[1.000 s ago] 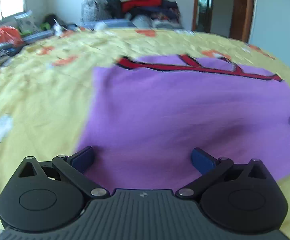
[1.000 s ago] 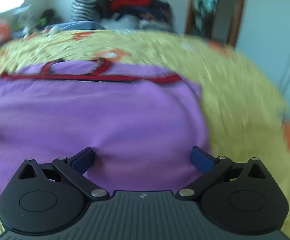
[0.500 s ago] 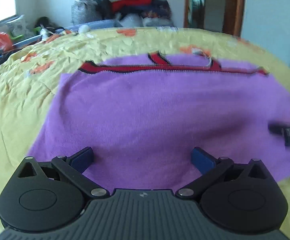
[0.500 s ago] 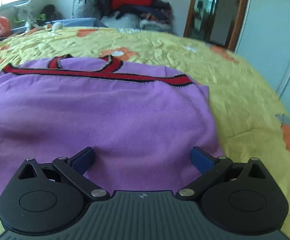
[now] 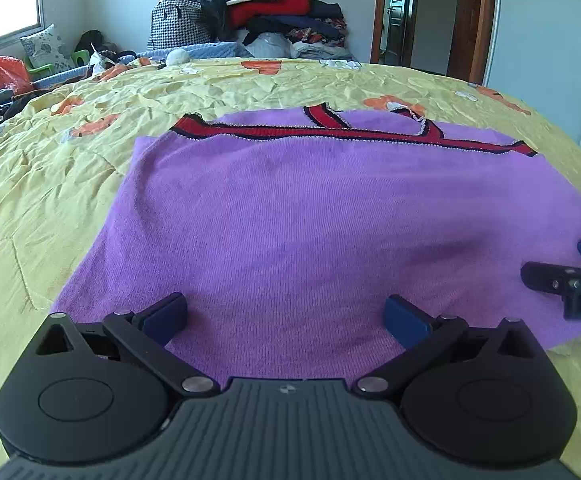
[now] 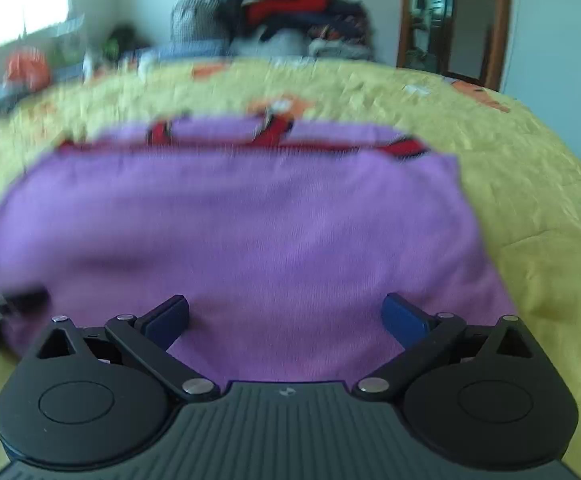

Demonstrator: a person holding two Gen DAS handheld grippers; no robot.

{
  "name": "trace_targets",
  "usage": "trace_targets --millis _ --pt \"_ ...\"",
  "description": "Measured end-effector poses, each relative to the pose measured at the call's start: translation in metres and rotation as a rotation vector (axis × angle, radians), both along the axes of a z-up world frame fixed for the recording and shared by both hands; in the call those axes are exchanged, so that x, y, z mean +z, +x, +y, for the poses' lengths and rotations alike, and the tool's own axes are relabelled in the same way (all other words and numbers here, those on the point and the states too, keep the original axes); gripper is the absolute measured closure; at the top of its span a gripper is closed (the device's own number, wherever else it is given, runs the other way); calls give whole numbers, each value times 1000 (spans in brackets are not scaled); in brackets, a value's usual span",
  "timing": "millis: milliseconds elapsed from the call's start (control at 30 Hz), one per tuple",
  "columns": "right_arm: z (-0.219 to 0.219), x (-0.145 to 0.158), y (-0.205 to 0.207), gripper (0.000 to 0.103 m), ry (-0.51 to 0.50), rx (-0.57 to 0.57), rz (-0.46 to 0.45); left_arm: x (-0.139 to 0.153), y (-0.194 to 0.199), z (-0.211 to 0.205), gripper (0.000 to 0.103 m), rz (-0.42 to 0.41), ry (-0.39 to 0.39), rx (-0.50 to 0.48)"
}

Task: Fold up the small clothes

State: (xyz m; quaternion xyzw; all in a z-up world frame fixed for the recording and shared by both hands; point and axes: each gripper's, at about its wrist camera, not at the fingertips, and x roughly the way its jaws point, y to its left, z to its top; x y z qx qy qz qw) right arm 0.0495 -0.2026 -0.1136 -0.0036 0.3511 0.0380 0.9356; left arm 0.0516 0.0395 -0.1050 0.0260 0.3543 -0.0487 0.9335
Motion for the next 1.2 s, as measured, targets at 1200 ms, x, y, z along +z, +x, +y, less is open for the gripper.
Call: trace_targets --millis 1200 --pt "-28 6 48 0 37 -74 31 41 61 87 0 -32 -164 82"
